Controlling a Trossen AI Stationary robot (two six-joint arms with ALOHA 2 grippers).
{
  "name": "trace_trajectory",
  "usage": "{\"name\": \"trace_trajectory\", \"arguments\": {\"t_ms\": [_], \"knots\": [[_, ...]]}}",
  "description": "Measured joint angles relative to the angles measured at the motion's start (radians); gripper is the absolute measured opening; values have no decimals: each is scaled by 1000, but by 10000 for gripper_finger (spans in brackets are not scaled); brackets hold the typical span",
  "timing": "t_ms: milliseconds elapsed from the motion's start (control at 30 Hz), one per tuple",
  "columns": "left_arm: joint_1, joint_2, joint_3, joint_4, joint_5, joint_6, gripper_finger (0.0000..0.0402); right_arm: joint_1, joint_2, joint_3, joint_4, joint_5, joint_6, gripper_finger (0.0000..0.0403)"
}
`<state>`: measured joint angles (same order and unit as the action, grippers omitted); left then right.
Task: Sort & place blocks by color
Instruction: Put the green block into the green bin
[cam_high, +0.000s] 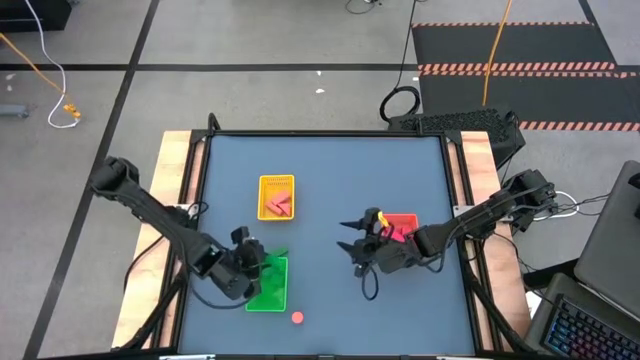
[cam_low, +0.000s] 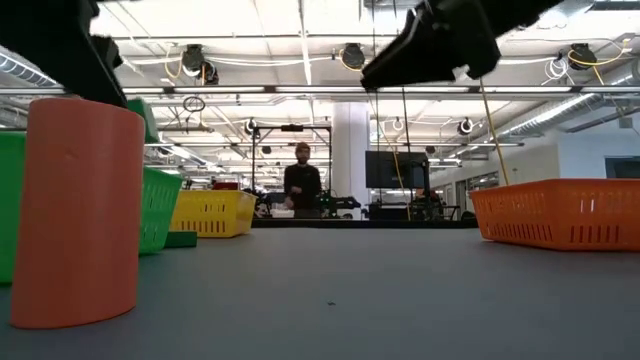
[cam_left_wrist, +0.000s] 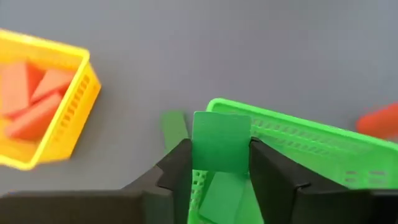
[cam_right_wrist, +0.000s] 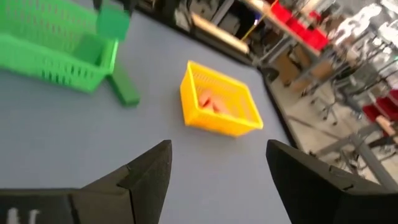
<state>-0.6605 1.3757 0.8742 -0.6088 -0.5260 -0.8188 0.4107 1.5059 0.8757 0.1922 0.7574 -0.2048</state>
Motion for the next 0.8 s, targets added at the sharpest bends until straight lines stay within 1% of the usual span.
{"name": "trace_trajectory", "arguments": {"t_ms": [67, 167, 233, 300, 400, 500, 600, 733, 800], "knots": [[2, 15, 0, -9, -1, -49, 167, -5, 0, 0, 43, 0, -30, 254], [1, 23, 0, -4, -1, -70, 221, -13, 0, 0, 80, 0, -53, 254], [4, 25, 0, -2, 0, -81, 251, -18, 0, 0, 81, -1, -51, 254], [5, 25, 0, 8, -1, -82, 274, -20, 0, 0, 79, -2, -46, 254], [11, 25, 0, 11, 0, -72, 297, -19, 0, 0, 79, -2, -45, 254], [36, 25, 0, 11, -3, -45, 307, -14, 0, 0, 72, -2, -38, 254], [80, 25, 0, 9, -30, -49, 304, -11, 0, 0, 68, -3, -17, 254], [171, 25, 0, 8, -15, -143, 285, -10, 0, 0, 64, -3, -9, 254], [219, 25, 0, 10, 22, -207, 271, -10, 0, 0, 64, -3, -2, 254]]}}
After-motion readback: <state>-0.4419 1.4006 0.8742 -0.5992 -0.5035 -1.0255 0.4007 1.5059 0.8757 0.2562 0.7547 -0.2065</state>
